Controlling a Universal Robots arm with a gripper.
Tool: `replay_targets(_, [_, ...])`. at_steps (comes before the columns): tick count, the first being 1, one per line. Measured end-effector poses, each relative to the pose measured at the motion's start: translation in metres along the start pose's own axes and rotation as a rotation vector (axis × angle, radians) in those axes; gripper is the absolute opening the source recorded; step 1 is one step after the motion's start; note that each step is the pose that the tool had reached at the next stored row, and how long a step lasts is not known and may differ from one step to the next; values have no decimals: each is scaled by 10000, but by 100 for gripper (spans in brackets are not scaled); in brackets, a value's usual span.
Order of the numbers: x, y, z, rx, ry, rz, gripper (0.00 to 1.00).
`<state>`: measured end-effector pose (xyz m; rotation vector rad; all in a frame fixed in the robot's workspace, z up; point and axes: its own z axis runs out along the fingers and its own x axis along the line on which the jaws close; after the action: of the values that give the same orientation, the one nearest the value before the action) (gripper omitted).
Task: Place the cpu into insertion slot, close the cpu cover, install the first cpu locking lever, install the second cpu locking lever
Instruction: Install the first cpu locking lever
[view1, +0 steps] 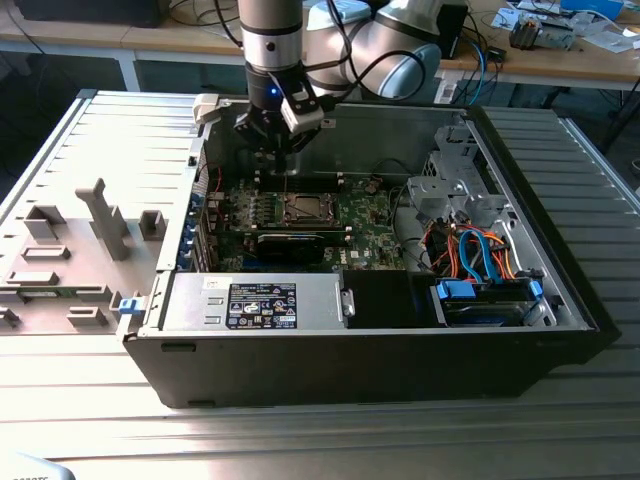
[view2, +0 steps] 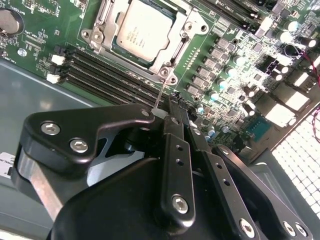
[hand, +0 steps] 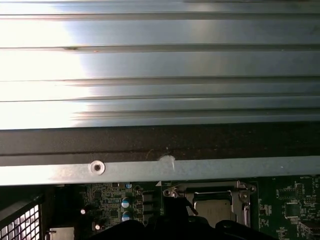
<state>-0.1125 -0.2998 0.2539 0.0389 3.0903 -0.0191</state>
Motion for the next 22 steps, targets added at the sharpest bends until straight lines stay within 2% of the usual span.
replay_targets(4, [-13,1,4,2,-1,1,11])
replay_targets(6, [-23,1,16,47,1,-5,11])
replay_targets(9, [-32,3,39,58,-1,-3,11])
replay_targets(22, [-32,3,82,57,-2,-4,11])
